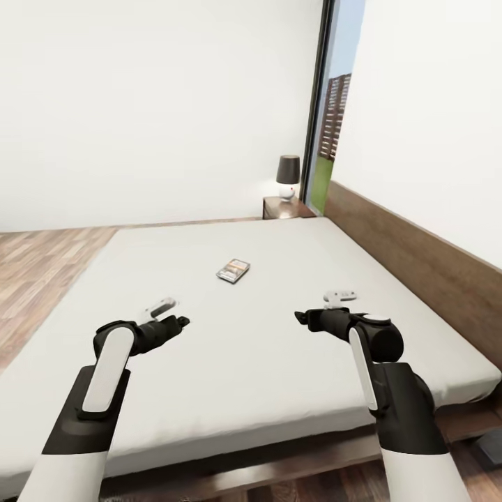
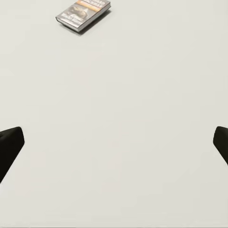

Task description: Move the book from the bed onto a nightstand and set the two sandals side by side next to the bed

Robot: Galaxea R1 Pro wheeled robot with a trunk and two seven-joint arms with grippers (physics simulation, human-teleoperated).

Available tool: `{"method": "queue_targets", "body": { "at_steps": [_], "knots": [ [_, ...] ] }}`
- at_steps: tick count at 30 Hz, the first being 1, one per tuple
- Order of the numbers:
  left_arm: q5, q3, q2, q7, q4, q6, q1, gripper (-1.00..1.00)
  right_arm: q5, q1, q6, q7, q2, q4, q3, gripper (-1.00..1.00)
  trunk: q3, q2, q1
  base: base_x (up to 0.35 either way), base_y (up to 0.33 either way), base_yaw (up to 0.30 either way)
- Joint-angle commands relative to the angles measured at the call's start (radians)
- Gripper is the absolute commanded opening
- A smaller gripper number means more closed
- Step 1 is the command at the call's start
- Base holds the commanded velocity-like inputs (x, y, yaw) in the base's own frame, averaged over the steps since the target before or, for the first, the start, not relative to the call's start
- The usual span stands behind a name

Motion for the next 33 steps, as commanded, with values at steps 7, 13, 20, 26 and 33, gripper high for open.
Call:
{"method": "queue_targets", "body": {
  "at_steps": [7,13,20,26,33],
  "knots": [
    [0.009,-0.014,0.0,0.011,-0.001,0.004,-0.001,1.0,0.009,-0.001,0.009,0.008,0.0,-0.001,0.001,1.0,0.012,0.028,-0.015,0.0,0.0,0.277],
    [0.009,-0.016,0.001,0.014,-0.002,0.005,0.0,1.0,0.009,-0.001,0.009,0.008,0.0,-0.001,0.0,1.0,0.012,0.028,-0.015,0.002,0.0,0.285],
    [0.007,-0.017,0.002,0.018,-0.002,0.006,0.002,1.0,0.009,-0.001,0.009,0.008,0.0,-0.001,0.001,1.0,0.012,0.028,-0.015,0.168,0.0,0.204],
    [0.006,-0.018,0.012,0.019,-0.002,0.007,0.002,1.0,0.009,-0.001,0.009,0.008,0.0,-0.001,0.003,1.0,0.012,0.028,-0.015,0.301,0.0,0.036],
    [0.007,-0.019,0.019,0.019,-0.002,0.006,0.002,1.0,0.01,-0.001,0.009,0.008,0.0,-0.001,0.003,1.0,0.012,0.028,-0.015,0.321,0.0,0.006]
  ]
}}
